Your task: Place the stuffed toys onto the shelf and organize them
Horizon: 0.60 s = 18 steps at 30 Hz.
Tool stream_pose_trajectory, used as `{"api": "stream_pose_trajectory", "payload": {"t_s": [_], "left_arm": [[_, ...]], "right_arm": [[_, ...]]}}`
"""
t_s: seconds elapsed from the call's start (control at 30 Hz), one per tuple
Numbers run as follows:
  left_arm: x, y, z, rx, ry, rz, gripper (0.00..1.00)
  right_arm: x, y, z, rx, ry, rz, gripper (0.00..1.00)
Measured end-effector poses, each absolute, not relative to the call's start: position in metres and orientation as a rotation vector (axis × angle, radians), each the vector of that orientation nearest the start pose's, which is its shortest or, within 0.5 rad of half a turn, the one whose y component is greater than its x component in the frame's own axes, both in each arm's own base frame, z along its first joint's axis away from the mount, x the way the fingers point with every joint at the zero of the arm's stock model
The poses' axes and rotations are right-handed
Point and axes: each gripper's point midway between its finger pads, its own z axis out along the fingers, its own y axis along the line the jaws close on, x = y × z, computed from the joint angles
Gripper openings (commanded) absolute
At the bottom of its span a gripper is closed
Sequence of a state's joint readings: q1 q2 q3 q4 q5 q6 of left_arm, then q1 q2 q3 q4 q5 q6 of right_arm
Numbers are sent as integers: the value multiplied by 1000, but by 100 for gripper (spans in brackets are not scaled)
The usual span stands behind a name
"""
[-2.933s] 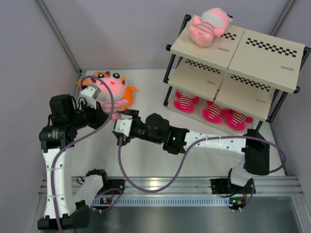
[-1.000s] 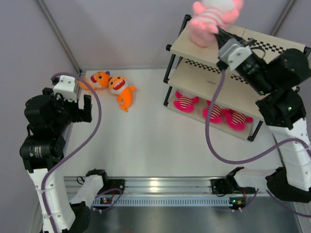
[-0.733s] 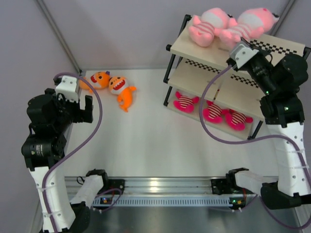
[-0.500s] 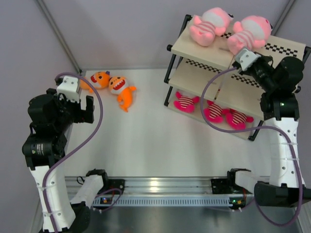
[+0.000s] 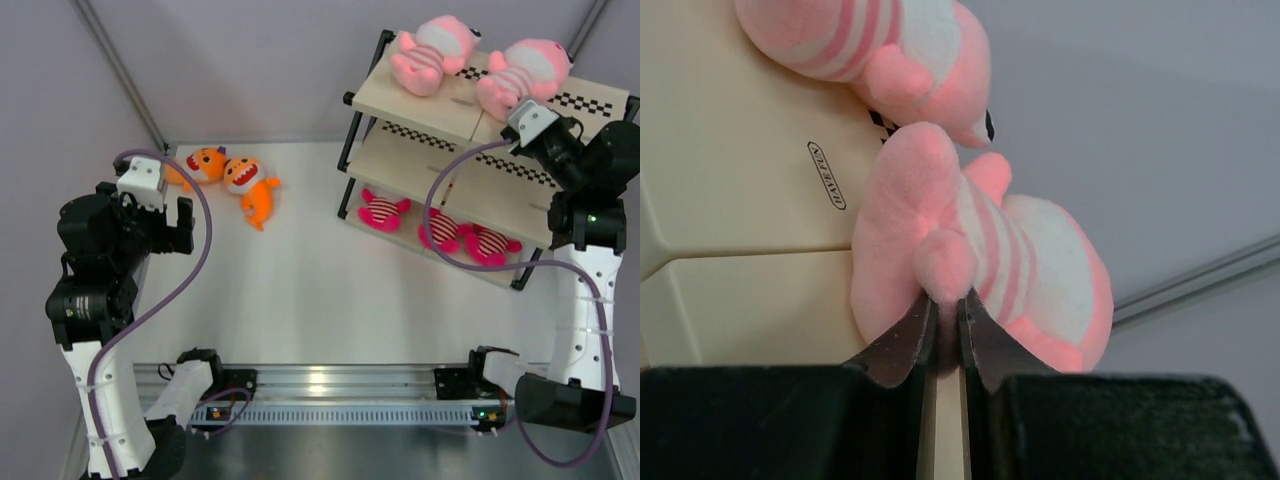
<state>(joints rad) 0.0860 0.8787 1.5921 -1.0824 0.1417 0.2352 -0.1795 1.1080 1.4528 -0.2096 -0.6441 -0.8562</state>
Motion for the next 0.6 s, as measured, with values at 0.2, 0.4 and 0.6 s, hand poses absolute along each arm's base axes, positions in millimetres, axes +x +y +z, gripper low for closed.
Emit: {"api": "stream_pose_trajectory", "payload": {"t_s": [0.2, 0.4, 0.6], "left_arm": [[216, 3, 395, 238, 1922, 76, 99], [216, 3, 395, 241, 1922, 73, 99], [215, 1, 387, 247, 1938, 63, 99]], "right_arm": [[351, 12, 498, -929, 1128, -415, 18], [344, 9, 507, -895, 1119, -438, 72], [330, 12, 525, -872, 1063, -449, 97]]}}
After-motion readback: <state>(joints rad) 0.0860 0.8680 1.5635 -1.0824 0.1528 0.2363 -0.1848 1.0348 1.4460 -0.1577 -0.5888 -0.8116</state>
